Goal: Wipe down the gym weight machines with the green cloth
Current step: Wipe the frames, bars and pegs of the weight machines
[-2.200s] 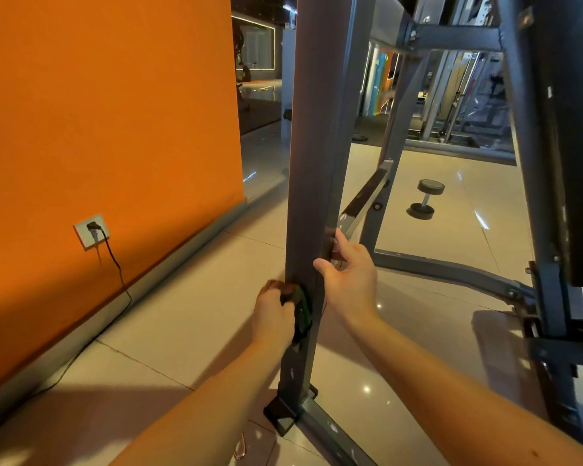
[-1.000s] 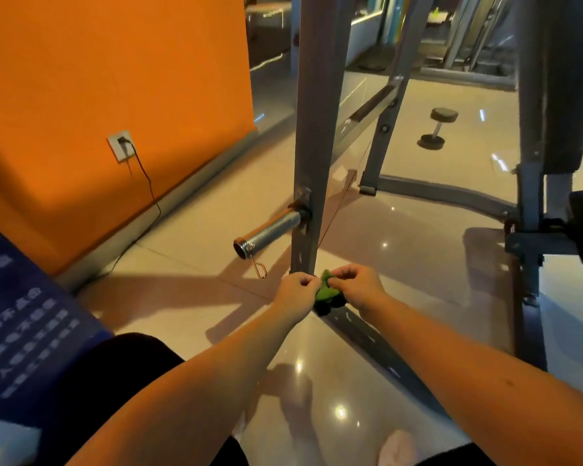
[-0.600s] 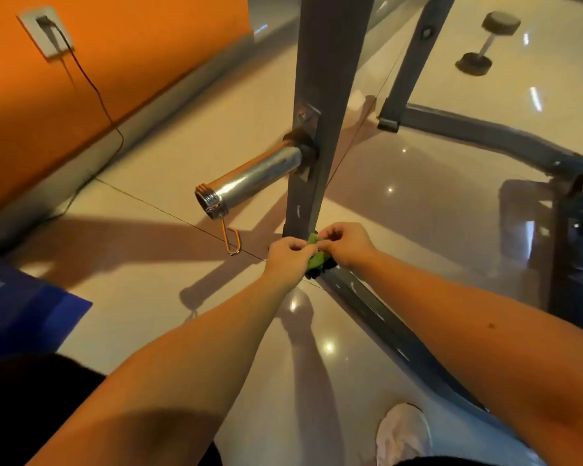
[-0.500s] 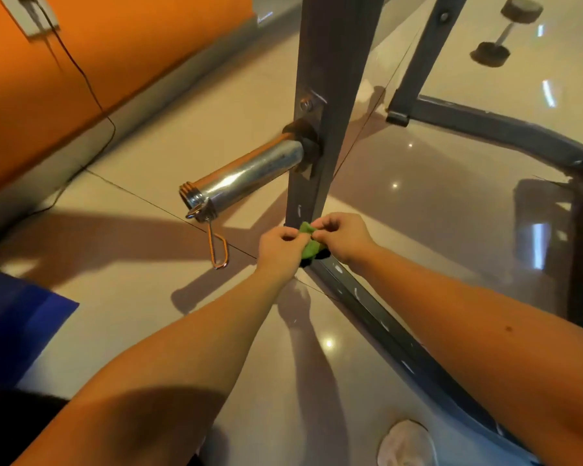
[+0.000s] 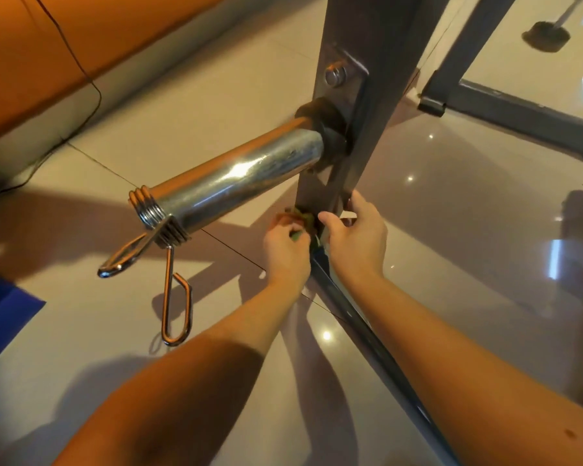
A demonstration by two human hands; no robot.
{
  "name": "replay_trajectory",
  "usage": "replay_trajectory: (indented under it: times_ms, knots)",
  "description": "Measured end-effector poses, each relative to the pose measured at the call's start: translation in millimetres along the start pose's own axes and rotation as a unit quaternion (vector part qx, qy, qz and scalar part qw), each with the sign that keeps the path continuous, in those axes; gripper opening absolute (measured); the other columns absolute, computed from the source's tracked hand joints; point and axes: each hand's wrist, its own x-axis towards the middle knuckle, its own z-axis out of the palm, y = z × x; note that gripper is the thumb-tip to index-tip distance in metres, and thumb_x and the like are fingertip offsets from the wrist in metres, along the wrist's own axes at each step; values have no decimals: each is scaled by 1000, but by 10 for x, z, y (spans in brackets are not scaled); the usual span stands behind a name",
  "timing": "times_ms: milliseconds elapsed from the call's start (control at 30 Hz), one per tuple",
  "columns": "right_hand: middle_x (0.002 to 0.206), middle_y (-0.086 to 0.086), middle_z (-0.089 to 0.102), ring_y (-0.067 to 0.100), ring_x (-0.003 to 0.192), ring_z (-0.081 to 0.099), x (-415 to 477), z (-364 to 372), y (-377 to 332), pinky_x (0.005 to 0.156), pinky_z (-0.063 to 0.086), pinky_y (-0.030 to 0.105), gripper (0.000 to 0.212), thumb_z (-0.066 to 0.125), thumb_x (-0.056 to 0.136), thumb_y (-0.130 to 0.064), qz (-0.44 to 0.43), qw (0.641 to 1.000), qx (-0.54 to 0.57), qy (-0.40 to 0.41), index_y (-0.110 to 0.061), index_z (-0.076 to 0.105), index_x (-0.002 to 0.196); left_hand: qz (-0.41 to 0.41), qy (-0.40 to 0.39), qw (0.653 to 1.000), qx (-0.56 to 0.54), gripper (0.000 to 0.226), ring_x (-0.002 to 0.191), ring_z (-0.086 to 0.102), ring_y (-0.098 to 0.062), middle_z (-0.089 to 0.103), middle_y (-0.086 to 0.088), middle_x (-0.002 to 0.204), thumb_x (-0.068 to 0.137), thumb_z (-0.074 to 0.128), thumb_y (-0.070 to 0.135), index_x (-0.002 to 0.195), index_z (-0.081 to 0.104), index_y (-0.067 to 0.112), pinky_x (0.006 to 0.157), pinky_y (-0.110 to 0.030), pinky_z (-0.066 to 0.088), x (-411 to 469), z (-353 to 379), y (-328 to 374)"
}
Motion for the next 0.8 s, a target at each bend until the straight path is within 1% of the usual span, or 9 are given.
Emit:
replay_trajectory:
  times_ms: [67,167,267,333,433,500,600,700,800]
  knots:
    - [98,-12,64,-1,87,59,0,-33,-9,75,58,27,27,74,92,-30,-11,1000,-15,-14,-35,67,118,-27,-11,999,25,11,92,64,-8,66,2,102,95,64,8,95,73,15,86,-25,59,2,24,-110]
    - [95,-11,63,8,84,63,11,-111,12,77,61,33,23,75,92,-26,-2,999,9,-40,-35,68,112,-21,17,996,-87,11,96,66,-6,67,10,101,95,67,11,101,72,19,74,-10,54,-14,-40,109]
    - [95,-9,64,9,85,64,18,-133,45,79,61,33,22,73,94,-24,-11,999,18,-50,-36,67,111,33,43,986,-158,18,100,62,7,65,17,104,94,67,5,96,68,23,89,-10,52,-23,-7,265]
    - [95,-7,63,8,82,64,23,-114,52,75,61,30,20,72,94,-25,-25,999,10,-43,-35,66,110,31,41,989,-137,13,99,61,6,62,12,106,96,65,5,101,66,17,90,-10,51,-75,50,177]
    - [96,-7,63,9,80,67,38,-86,64,73,62,30,18,71,94,-24,-23,999,17,-45,-31,67,111,1,14,999,-37,14,96,55,-2,54,5,113,99,60,6,105,61,19,94,-10,46,-148,111,-112]
    - [95,-7,62,13,82,68,37,-97,44,76,61,30,17,72,94,-25,-21,998,25,-48,-33,68,108,0,-4,1000,-31,17,102,54,-4,52,5,118,101,57,6,107,61,21,95,-6,43,-180,111,-203]
    - [92,-7,63,14,83,66,25,-113,21,75,60,26,18,73,94,-25,-15,998,12,-53,-37,65,106,-18,-15,999,-47,15,100,56,2,55,6,118,103,56,10,112,67,16,98,-14,49,-223,79,-168]
    - [93,-9,62,10,82,64,26,-141,21,76,60,32,22,74,92,-26,-15,998,11,-56,-40,66,108,-35,32,993,-105,10,92,61,-1,64,7,105,102,59,17,103,68,20,89,-17,54,-212,-3,77]
    - [94,-10,62,7,83,61,28,-161,28,73,54,23,27,75,92,-25,-25,997,4,-67,-38,66,115,-27,79,973,-214,14,98,67,-1,72,10,103,100,61,16,103,71,25,87,-22,58,-37,-47,301]
